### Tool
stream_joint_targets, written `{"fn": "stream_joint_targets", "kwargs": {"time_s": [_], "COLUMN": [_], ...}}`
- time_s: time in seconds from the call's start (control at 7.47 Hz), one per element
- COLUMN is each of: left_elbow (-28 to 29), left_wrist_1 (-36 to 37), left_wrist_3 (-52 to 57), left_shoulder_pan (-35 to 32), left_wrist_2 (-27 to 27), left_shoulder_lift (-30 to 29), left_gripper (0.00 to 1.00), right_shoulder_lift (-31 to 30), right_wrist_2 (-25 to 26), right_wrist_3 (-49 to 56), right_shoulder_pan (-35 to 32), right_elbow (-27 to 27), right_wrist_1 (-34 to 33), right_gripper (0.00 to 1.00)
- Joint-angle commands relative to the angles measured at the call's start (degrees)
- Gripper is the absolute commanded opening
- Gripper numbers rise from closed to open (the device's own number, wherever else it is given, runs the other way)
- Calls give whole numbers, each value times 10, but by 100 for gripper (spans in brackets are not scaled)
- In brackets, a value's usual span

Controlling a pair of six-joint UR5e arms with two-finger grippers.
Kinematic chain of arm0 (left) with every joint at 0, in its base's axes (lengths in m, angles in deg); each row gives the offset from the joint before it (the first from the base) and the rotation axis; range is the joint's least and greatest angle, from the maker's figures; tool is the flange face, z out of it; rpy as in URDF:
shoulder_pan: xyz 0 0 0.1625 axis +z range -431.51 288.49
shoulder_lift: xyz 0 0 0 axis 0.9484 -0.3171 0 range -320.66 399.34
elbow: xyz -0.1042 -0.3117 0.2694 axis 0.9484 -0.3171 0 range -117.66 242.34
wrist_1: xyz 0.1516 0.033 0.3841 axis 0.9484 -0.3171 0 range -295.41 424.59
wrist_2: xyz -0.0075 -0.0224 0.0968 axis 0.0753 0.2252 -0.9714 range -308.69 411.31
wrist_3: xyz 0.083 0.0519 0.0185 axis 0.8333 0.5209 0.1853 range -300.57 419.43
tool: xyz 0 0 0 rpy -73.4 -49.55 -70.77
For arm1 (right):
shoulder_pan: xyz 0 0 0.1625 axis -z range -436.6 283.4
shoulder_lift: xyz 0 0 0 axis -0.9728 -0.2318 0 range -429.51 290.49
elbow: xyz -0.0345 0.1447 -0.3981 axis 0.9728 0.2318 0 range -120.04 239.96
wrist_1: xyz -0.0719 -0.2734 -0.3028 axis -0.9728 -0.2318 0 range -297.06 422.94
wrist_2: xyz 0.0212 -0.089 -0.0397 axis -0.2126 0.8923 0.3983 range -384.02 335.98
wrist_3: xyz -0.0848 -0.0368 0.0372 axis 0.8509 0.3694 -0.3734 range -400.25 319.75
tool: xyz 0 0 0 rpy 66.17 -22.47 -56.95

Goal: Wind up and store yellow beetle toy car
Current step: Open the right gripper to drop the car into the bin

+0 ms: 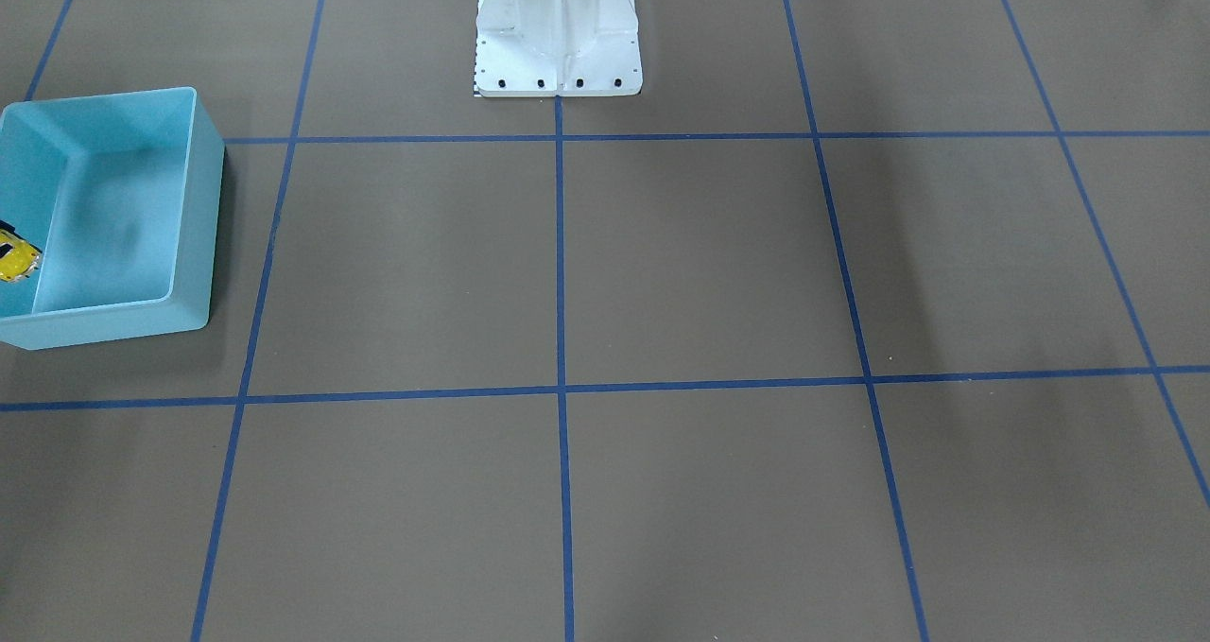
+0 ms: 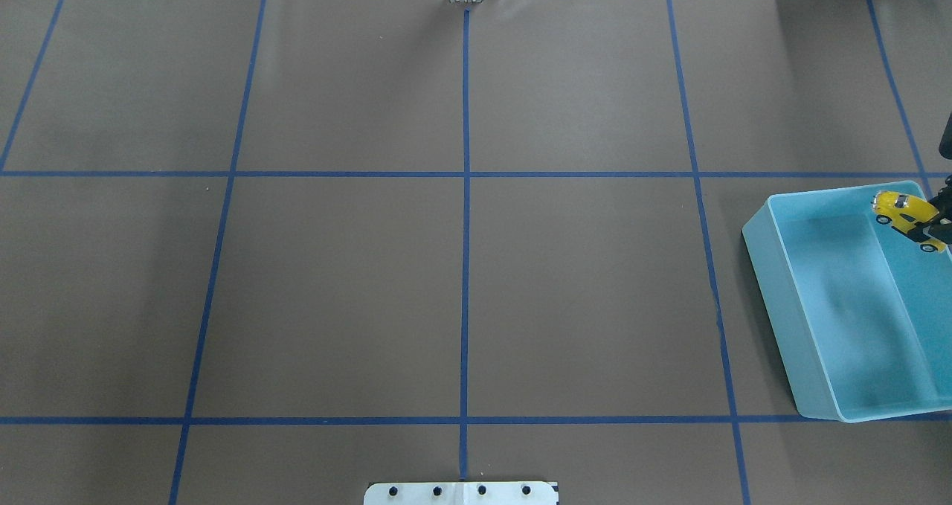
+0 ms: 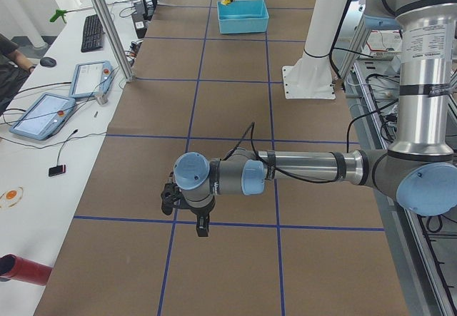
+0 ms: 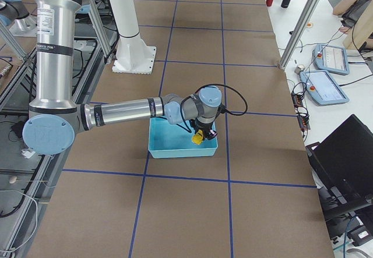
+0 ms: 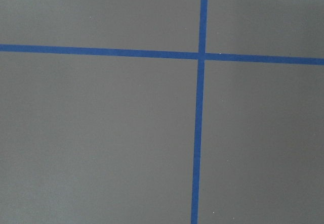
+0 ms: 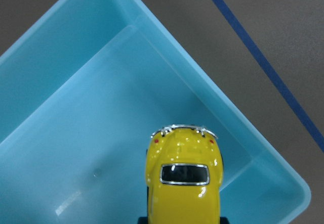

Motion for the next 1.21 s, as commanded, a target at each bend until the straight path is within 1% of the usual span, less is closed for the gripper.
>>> {"fn": "stream_joint_targets", "kwargs": {"time_s": [0.0,0.13,0.27,0.8,0.94,1.07], "left_elbow": [0,0,0,0,0,0], "left_wrist_1": [0,0,0,0,0,0], "left_wrist_3": [0,0,0,0,0,0], "left_shoulder_pan": [0,0,0,0,0,0], "left_wrist_2": [0,0,0,-1,-1,-1], "left_shoulder_lift": [0,0,1,1,0,1], "left_gripper": [100,100,100,100,100,100], "right_shoulder_lift": [11,13,14,17,19,16], "right_wrist_2": [-4,-10,-13,-13,-11,-10], "right_wrist_3": [-19,-44,-46,-43,-41,-41], "right_shoulder_pan": [2,4,4,4,-28,-99], "right_elbow": [9,9,10,13,26,61], "right_wrist_1": [1,2,2,1,-4,-5], "right_gripper": [39,70,99,99,99,99]}}
